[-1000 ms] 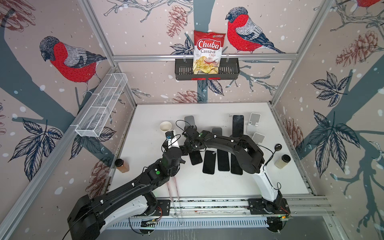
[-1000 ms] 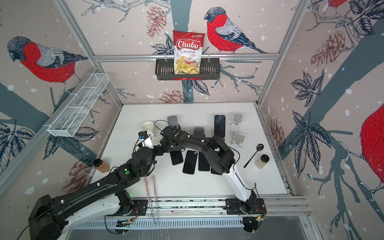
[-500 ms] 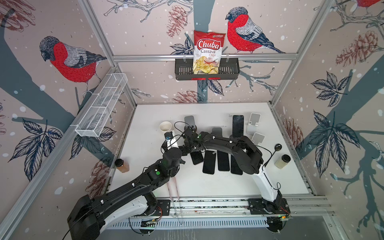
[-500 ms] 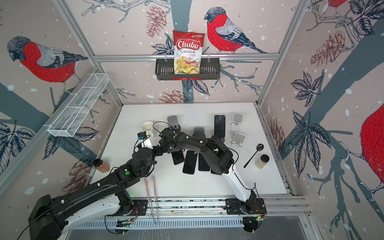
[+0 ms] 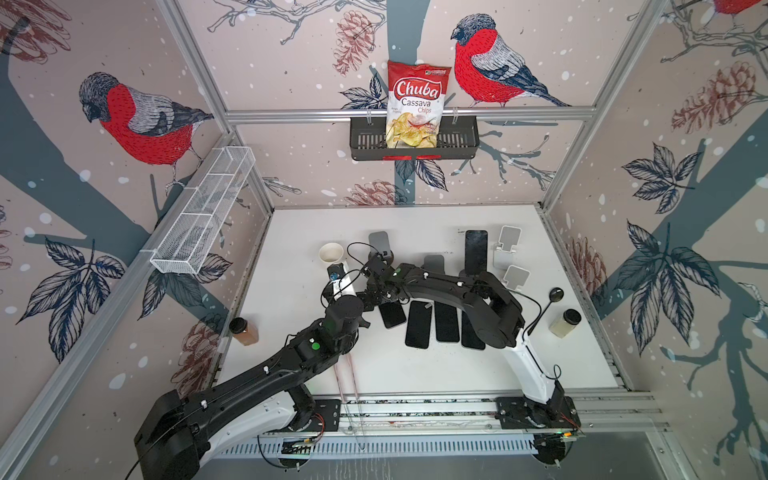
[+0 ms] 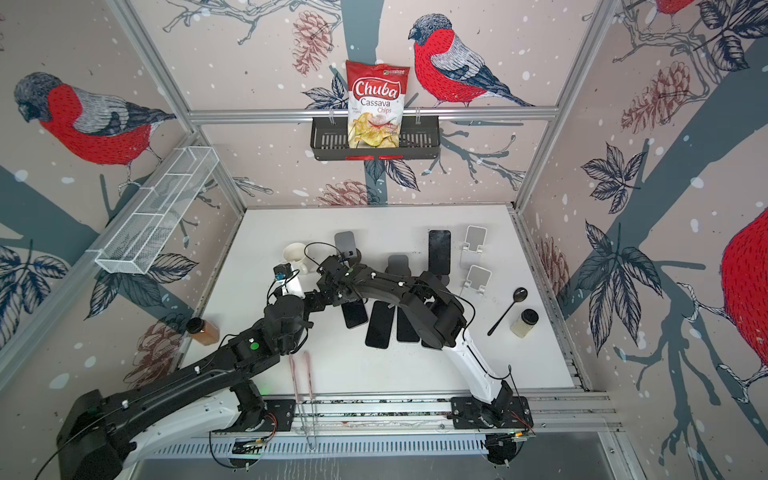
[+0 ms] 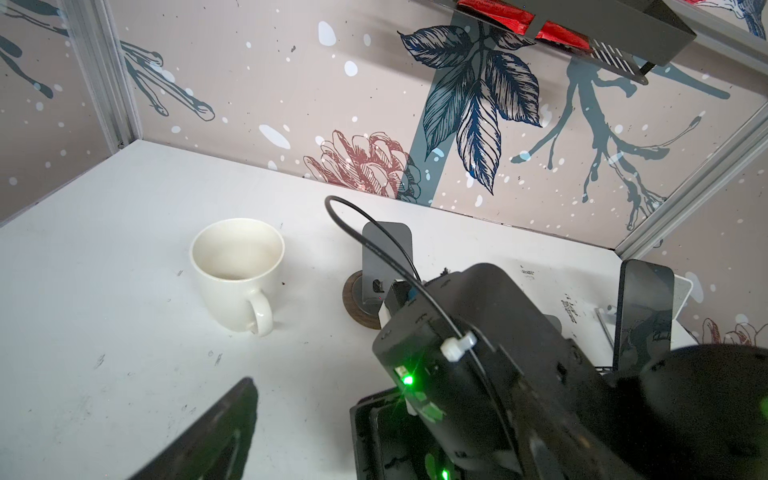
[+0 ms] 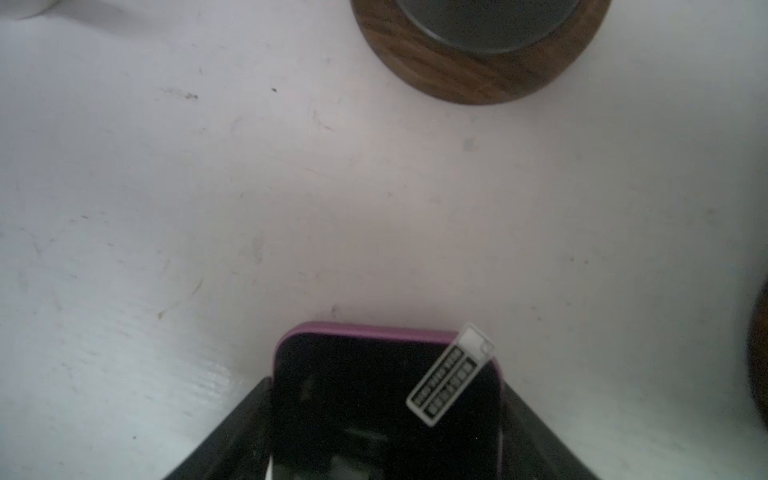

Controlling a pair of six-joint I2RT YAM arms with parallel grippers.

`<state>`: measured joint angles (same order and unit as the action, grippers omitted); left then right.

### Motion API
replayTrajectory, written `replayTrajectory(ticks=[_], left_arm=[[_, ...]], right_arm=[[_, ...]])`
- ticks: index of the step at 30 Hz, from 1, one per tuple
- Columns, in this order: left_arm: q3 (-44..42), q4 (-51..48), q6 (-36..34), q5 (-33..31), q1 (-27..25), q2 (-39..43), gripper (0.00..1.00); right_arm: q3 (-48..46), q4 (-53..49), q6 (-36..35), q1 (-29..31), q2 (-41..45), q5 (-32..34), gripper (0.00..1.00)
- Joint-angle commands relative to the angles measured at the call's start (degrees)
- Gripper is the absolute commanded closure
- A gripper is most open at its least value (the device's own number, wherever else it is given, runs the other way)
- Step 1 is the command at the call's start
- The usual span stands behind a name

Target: Remove the phone from the phone stand

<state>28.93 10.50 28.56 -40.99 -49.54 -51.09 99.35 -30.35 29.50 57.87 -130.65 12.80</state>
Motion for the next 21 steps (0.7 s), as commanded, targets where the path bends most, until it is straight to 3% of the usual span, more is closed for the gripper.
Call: replayTrajectory(ticks=[1, 13, 21], left_arm=[[-0.1, 1.9, 0.1, 2.0, 0.1, 0.0, 0.06], [1.3, 1.4, -0.6, 2.8, 0.1, -0.7, 0.06], [3.1, 1.5, -1.9, 5.2, 0.1, -0.9, 0.04]], right_arm=[[-1.7, -1.3, -0.1, 1.2, -0.9, -4.0, 0.22], [-2.6, 0.2, -1.4, 1.0, 1.5, -3.7, 0.16], [-7.9, 6.4, -3.3, -0.6, 10.5, -0.1, 0.03]])
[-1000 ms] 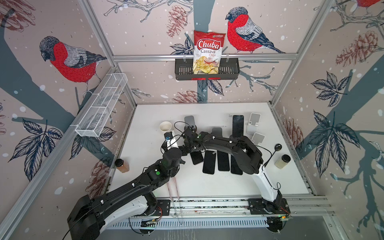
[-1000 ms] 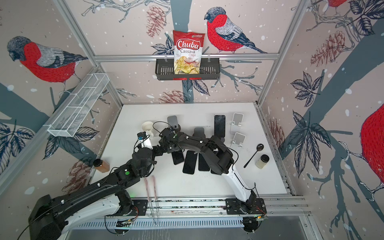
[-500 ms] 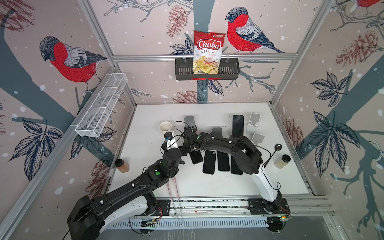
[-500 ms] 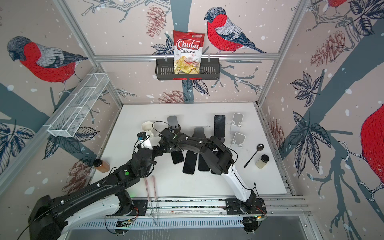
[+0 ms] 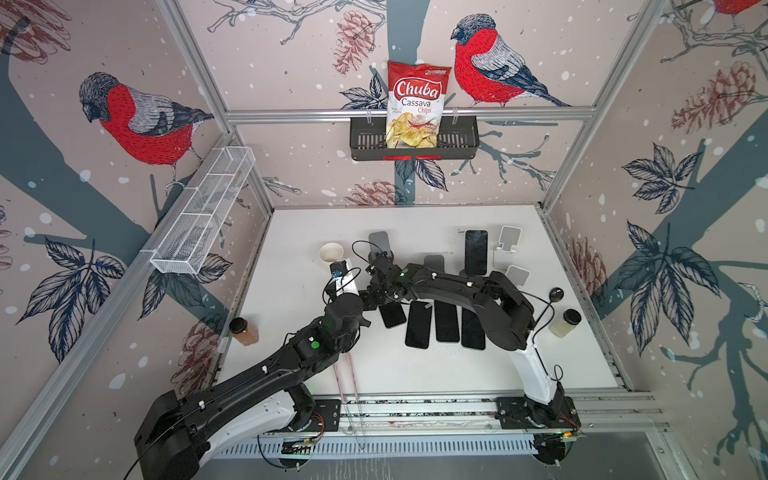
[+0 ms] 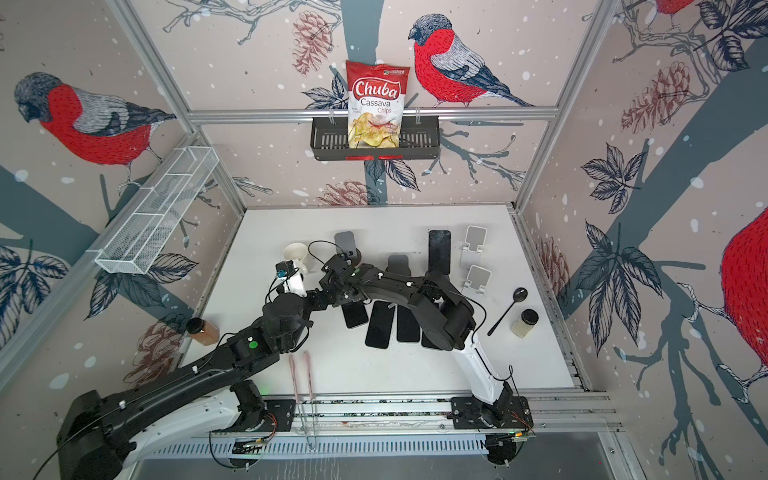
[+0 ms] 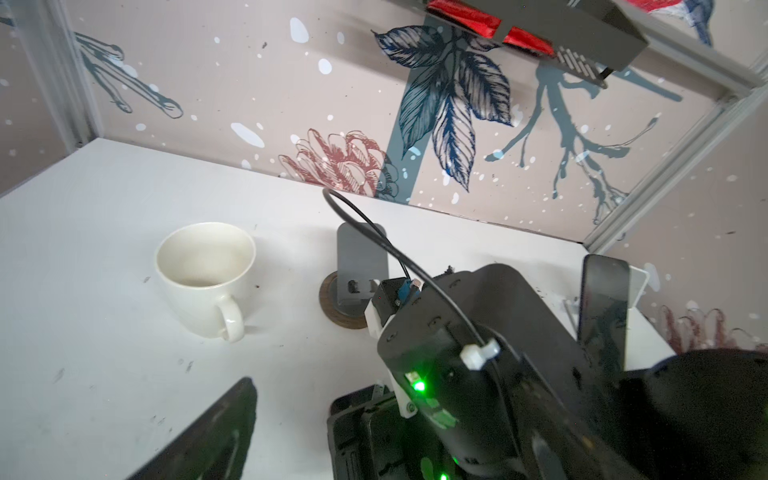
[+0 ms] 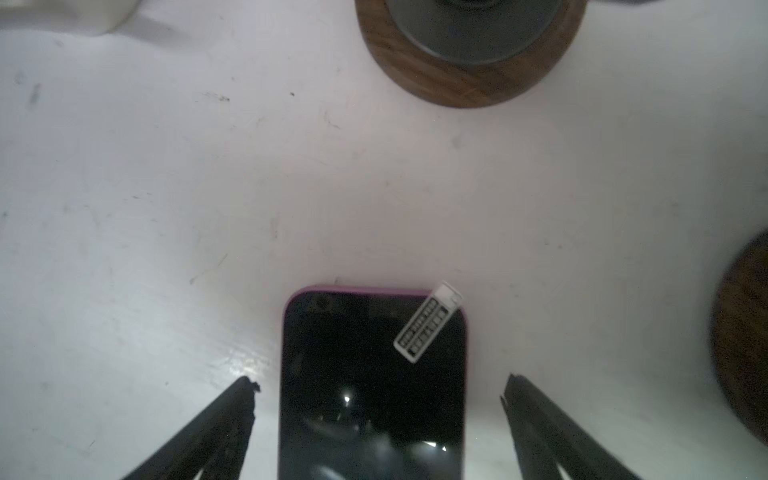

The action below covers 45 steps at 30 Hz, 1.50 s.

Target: Remove the phone from the phone stand

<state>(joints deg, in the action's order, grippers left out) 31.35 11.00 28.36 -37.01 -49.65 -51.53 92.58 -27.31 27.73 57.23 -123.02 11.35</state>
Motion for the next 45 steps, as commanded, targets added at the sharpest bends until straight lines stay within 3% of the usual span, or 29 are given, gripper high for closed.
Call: replayTrajectory(ticks=[1, 18, 32, 41, 45], left_arm=[[0.9, 1.3, -1.9, 1.6, 0.2, -0.6, 0.04], [4.5, 7.9, -6.1, 11.4, 0.2, -3.6, 0.04], [10.6, 12.0, -7.1, 21.0, 0.2, -11.8, 0.04], [14.8, 11.7, -4.7, 22.4, 1.6, -18.6, 0.04], [16.0, 12.1, -1.8, 26.1, 3.5, -21.9, 0.04]], right_arm=[[-1.8, 3.9, -2.0, -0.4, 3.8, 1.6, 0.02], [-12.3, 8.2, -4.2, -8.7, 18.9, -0.9, 0.01], [-19.3, 7.5, -4.8, -18.5, 30.5, -2.3, 0.0], [-24.1, 8.0, -5.5, -25.8, 36.5, -4.2, 0.01], [-25.1, 7.7, -6.1, -27.6, 38.5, -4.5, 0.01]])
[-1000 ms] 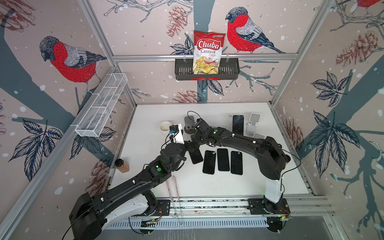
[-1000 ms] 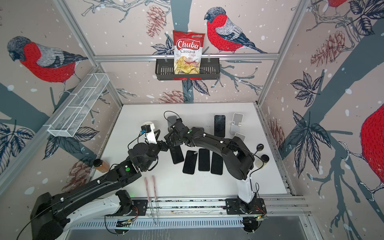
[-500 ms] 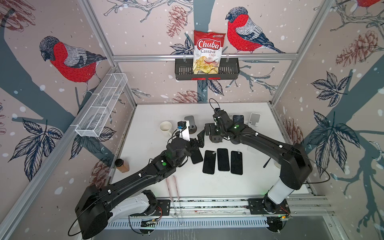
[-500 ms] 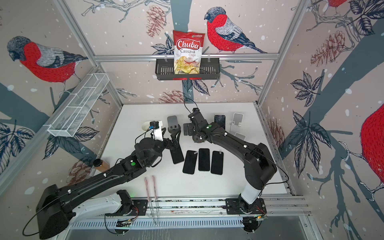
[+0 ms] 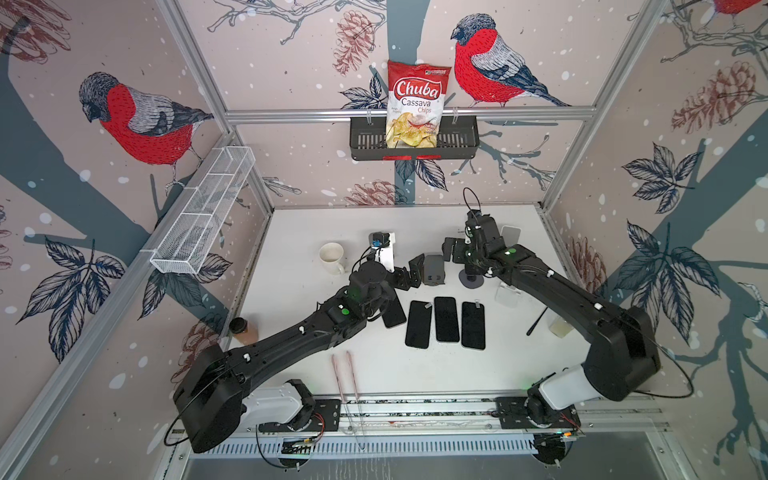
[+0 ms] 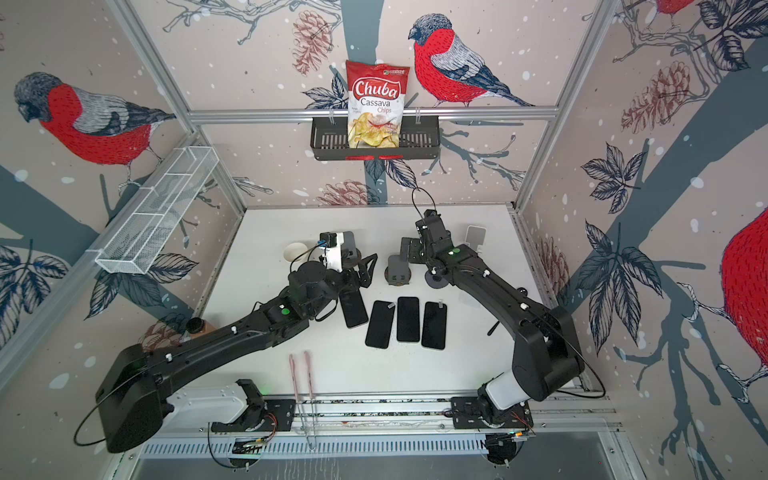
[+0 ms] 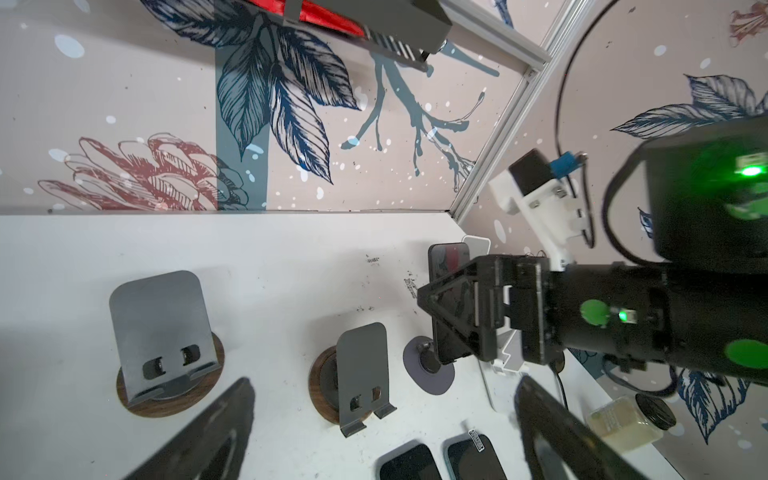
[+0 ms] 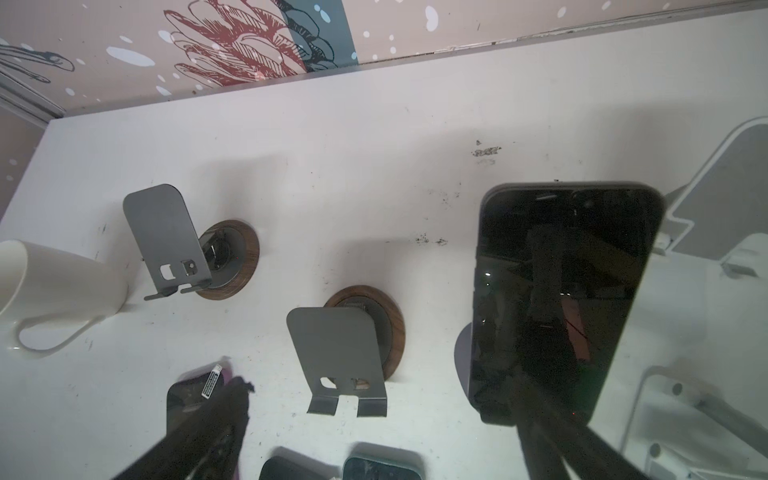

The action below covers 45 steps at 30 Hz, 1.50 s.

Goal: Remove the phone from the phone stand
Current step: 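Swing the right gripper to the black phone on the purple-disc stand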

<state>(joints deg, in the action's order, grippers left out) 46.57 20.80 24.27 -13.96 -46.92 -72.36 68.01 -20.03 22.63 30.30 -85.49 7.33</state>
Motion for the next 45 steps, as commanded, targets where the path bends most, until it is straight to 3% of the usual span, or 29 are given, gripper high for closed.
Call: replayTrajectory(ticks=[1, 17, 28, 45], left_arm=[[0.9, 2.7, 2.8, 4.0, 1.0, -1.9, 0.04], [4.9, 3.8, 3.2, 12.7, 1.0, -11.8, 0.04], [6.6, 3.6, 2.6, 11.4, 1.0, -14.7, 0.04], [6.5, 1.0, 1.5, 9.2, 1.0, -15.6, 0.04]], right_arm=[[-0.8, 0.4, -1.1, -1.1, 1.4, -0.4, 0.0], [-5.4, -0.2, -2.6, -8.7, 6.4, -0.3, 0.01], [-9.0, 0.9, -1.9, -12.4, 6.6, -1.3, 0.0], [-8.5, 1.8, -2.2, -12.3, 5.0, -3.0, 0.01]])
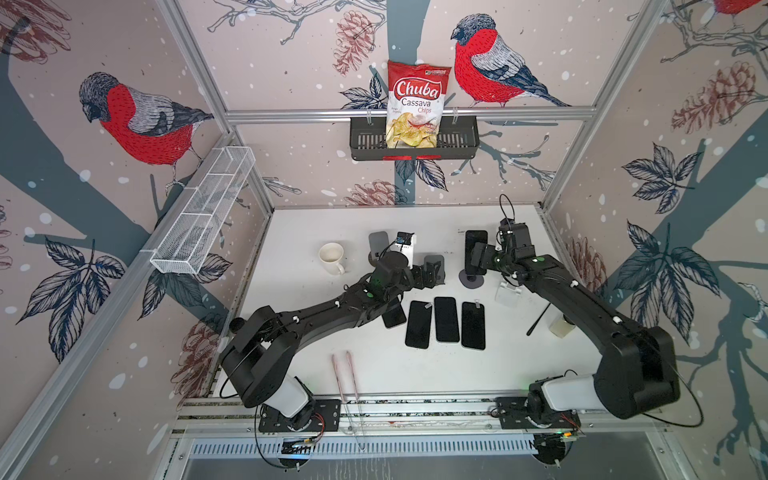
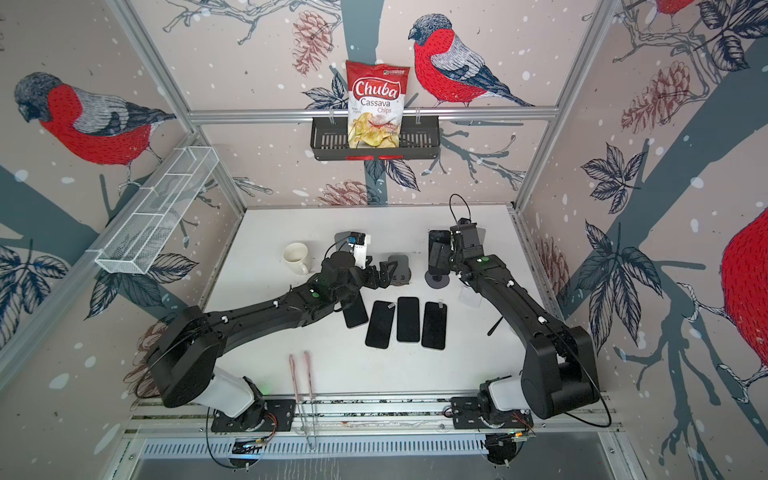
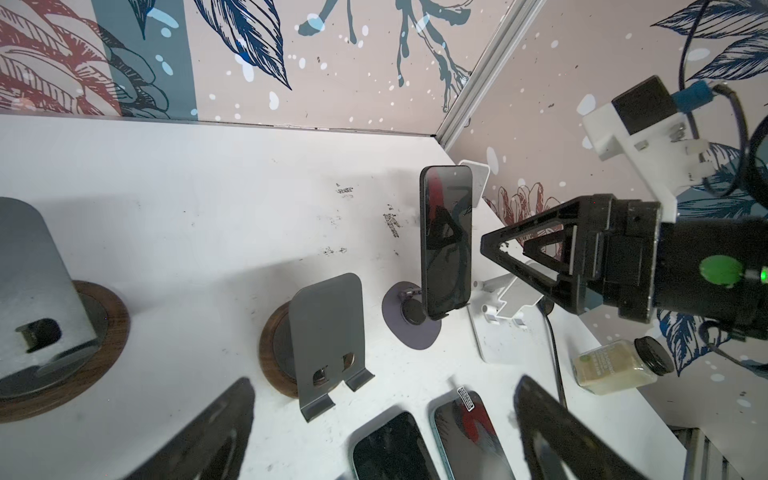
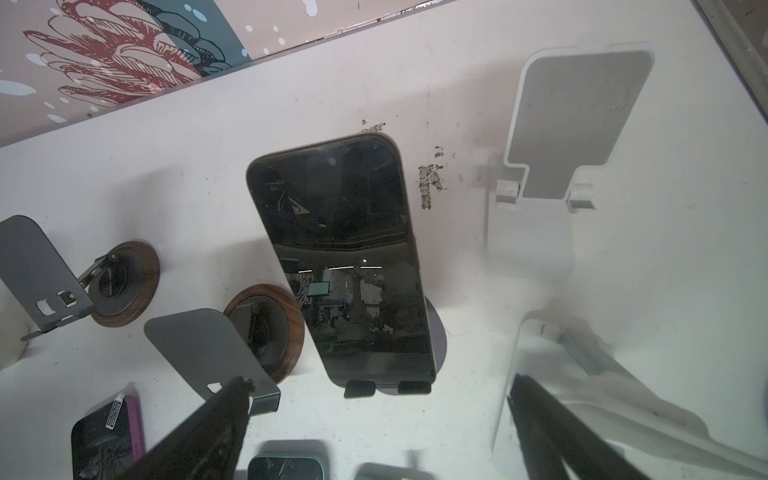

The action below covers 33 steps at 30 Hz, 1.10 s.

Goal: Remove the phone from the phone stand
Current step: 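Swing the right gripper to the black phone on the purple-disc stand, then close the right gripper on the black phone's top edge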

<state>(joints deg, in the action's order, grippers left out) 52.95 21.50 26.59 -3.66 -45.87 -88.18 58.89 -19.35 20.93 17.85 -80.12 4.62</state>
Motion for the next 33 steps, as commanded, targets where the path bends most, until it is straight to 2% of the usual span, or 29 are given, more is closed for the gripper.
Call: replayTrajectory(ticks=[1, 20, 33], left_arm=[[0.1, 0.2, -0.9, -1.2, 0.0, 0.3, 0.04], [-0.4, -1.5, -1.7, -0.4, 0.0, -0.8, 0.04], [-2.1, -1.0, -2.2, -1.5, 0.0, 0.3, 0.04]], right_arm=[[0.7, 1.2, -0.5, 0.3, -0.6, -0.3, 0.01], [2.4, 0.6, -1.1, 0.9, -2.7, 2.8, 0.0], [5.8, -0.8, -1.5, 3.5, -7.6, 6.7, 0.01]])
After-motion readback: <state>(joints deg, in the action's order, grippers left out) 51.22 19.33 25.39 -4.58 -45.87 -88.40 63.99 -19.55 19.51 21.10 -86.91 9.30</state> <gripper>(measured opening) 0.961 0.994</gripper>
